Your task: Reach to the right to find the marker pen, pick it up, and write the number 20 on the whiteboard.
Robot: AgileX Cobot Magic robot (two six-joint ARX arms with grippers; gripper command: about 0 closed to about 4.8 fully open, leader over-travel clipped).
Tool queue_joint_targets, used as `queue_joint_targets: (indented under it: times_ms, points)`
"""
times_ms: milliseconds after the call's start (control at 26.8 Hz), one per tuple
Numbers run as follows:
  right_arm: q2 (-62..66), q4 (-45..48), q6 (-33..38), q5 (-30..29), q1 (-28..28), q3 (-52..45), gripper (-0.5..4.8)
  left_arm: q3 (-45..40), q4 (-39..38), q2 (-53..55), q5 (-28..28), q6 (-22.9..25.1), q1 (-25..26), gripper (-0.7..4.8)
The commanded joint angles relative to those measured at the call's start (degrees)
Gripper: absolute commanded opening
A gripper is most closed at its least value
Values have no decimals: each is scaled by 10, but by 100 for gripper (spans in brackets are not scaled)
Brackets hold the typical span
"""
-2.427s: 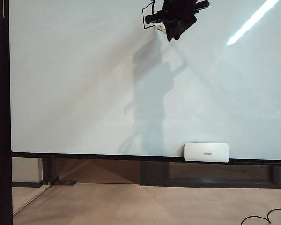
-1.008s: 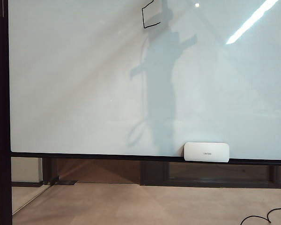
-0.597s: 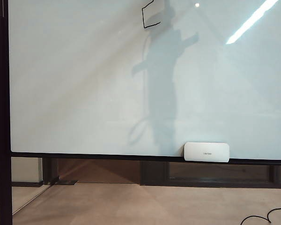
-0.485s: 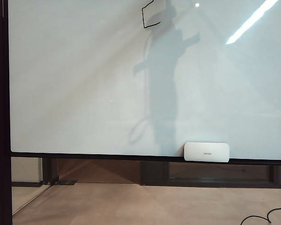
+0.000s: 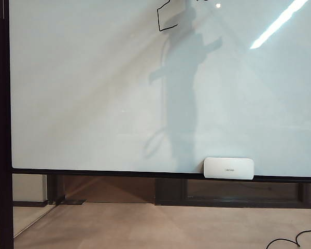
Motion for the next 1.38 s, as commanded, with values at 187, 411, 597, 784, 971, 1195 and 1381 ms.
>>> queue_joint_targets:
  times_ms: [187, 411, 597, 784, 971, 1195, 1381]
  points:
    - [-2, -6, 3, 10, -3, 3, -2, 3, 5, 0, 2, -1, 0, -5]
    - [-1, -39, 6, 9, -4, 3, -2, 3, 5, 0, 2, -1, 0, -5]
    - [6, -74, 14, 10, -4, 3, -2, 3, 6, -1, 2, -1, 0, -5]
    - [20, -113, 17, 10, -4, 3, -2, 3, 6, -1, 2, -1, 0, -5]
    - [37, -143, 23, 10, -4, 3, -2, 3, 6, -1, 2, -1, 0, -5]
    - [45, -148, 29, 10, -4, 3, -2, 3, 6, -1, 2, -1, 0, -5]
    - [45, -154, 29, 9, -5, 3, -2, 3, 6, -1, 2, 0, 0, -5]
